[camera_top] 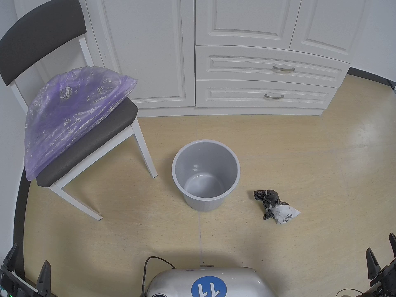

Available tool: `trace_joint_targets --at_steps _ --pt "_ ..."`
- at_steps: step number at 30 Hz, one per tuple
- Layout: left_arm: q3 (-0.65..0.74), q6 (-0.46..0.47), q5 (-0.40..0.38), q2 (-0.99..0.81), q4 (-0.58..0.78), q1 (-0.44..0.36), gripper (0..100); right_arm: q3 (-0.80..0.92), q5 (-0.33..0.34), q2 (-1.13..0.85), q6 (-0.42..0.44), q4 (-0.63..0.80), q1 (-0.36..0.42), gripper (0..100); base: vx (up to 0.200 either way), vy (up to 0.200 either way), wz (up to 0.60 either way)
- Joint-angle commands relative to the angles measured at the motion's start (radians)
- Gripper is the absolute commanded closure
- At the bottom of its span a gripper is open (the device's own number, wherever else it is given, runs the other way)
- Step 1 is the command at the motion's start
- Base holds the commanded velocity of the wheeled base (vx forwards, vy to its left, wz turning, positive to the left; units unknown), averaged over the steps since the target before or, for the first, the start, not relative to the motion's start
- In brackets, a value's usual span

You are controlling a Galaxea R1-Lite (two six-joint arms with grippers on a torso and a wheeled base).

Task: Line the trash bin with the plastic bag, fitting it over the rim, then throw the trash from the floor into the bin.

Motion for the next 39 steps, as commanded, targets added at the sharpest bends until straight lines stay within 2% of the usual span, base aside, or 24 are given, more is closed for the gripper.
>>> trace_joint_targets --at_steps 1,13,15,18,23,25,29,30,32,33,34,35,36,39 --pt "0.016 0.001 0.001 -0.015 0.002 -0.001 0 0.018 -0.003 -0.016 0.003 0.003 0.001 0 0.0 0.0 0.0" --pt "0.018 0.014 0.001 -0.015 -0.003 0.001 0 0.018 0.0 -0.016 0.001 0.001 0.0 0 0.0 0.0 0.0" --pt "0.018 0.038 0.0 -0.016 -0.006 0.001 0 0.018 0.012 -0.016 -0.043 0.0 0.0 0 0.0 0.0 0.0" --pt "0.018 0.037 0.0 -0.016 -0.006 0.001 0 0.018 0.015 -0.016 -0.045 -0.002 0.0 0 0.0 0.0 0.0" --pt "0.016 -0.055 0.055 -0.016 -0.001 0.001 0 0.018 -0.014 -0.016 0.023 -0.006 0.001 0 0.0 0.0 0.0" --pt "0.018 -0.035 0.064 -0.016 -0.006 0.001 0 0.018 -0.024 -0.016 0.004 -0.008 -0.002 0 0.0 0.0 0.0" --pt "0.018 0.004 0.041 -0.016 -0.009 0.001 0 0.018 0.008 -0.016 -0.033 -0.017 -0.002 0 0.0 0.0 0.0" --pt "0.016 0.004 0.04 -0.016 -0.009 0.001 0 -0.004 0.005 -0.016 -0.011 -0.045 0.001 0 0.0 0.0 0.0" --pt "0.004 -0.005 0.04 -0.013 -0.027 0.001 0 -0.082 0.011 -0.016 0.138 -0.098 0.001 0 0.0 0.0 0.0" --pt "-0.019 -0.038 0.037 -0.013 -0.061 0.001 0 -0.122 0.012 -0.012 0.216 -0.089 0.001 0 0.0 0.0 0.0" --pt "-0.031 -0.055 0.035 -0.012 -0.073 -0.001 0 -0.131 0.014 -0.009 0.231 -0.082 0.001 0 0.0 0.0 0.0" --pt "-0.113 -0.15 0.017 0.007 -0.11 -0.009 0 -0.162 0.028 0.021 0.225 -0.02 0.001 0 0.0 0.0 0.0" --pt "-0.162 -0.173 -0.005 0.031 -0.107 -0.016 0 -0.173 0.045 0.053 0.194 0.014 0.003 0 0.0 0.0 0.0" --pt "-0.249 -0.134 -0.036 0.145 -0.084 -0.079 0 -0.214 0.101 0.174 0.101 0.041 0.004 0 0.0 0.0 0.0"
